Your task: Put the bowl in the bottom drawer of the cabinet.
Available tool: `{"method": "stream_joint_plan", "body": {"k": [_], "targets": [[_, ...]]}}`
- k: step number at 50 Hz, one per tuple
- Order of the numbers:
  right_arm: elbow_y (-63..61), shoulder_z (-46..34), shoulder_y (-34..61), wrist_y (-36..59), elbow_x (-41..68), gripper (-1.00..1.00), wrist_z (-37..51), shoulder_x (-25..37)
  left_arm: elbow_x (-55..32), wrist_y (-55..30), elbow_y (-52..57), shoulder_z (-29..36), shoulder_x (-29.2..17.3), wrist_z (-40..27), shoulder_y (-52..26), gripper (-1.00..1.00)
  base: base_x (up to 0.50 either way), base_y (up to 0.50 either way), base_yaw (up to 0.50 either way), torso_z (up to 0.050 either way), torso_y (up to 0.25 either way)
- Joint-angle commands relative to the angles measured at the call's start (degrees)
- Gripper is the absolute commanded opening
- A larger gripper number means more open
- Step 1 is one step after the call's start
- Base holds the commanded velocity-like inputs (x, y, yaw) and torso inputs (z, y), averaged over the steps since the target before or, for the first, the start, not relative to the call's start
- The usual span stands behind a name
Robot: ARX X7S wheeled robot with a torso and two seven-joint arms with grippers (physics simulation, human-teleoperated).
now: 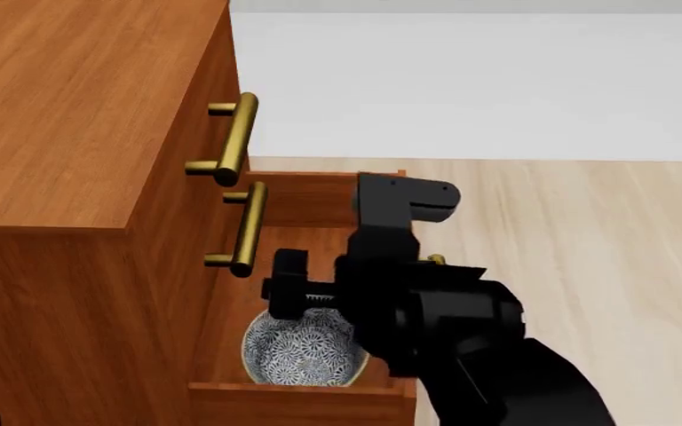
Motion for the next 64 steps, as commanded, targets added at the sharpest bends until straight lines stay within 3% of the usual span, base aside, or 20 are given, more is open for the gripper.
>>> {"method": "stream_joint_plan", "body": {"k": [1,27,33,35,41,49,56,64], "targets": [[0.4,-0.1,1.7,-0.4,-3.3,1.0,1.3,0.0,0.1,0.0,0.1,0.2,-0.1,-0.2,0.0,1.0,0.0,0.0,0.0,0.0,0.0],[2.0,0.2,5.0,-0.4,-5.9,1.0,1.4,0.0,0.1,-0.2,0.9,0.3,-0.4,-0.6,0.0,1.0,0.0,0.0,0.0,0.0,0.0],[2.9,-2.8,5.6,-1.1,-3.0,1.0,1.5,0.0,0.1,-0.3,1.0,0.5,-0.5,-0.7,0.0,1.0,0.0,0.0,0.0,0.0,0.0],[2.9,-7.6,6.2,-2.1,1.8,1.0,1.7,0.0,0.2,-0.3,1.1,0.6,-0.5,-0.8,0.0,1.0,0.0,0.0,0.0,0.0,0.0],[2.9,-32.0,7.4,-7.0,24.5,1.0,-0.4,0.0,0.4,-0.4,0.7,1.0,-0.3,-0.8,-0.3,1.0,0.0,0.0,0.0,0.0,0.0],[2.9,-56.0,8.6,-10.2,47.2,1.0,-3.4,0.1,0.7,-0.8,0.9,1.6,-0.3,-0.9,-0.6,1.0,0.0,0.0,0.0,0.0,0.0],[2.9,-69.0,9.8,-11.2,59.0,1.0,-5.1,0.4,1.0,-1.0,1.1,2.0,-0.3,-1.0,-0.7,1.0,0.0,0.0,0.0,0.0,0.0],[2.9,-76.0,10.7,-11.7,64.6,1.0,-5.8,1.3,1.6,-1.7,1.7,2.8,-0.2,-1.3,-1.0,1.0,0.0,0.0,0.0,0.0,0.0]]}}
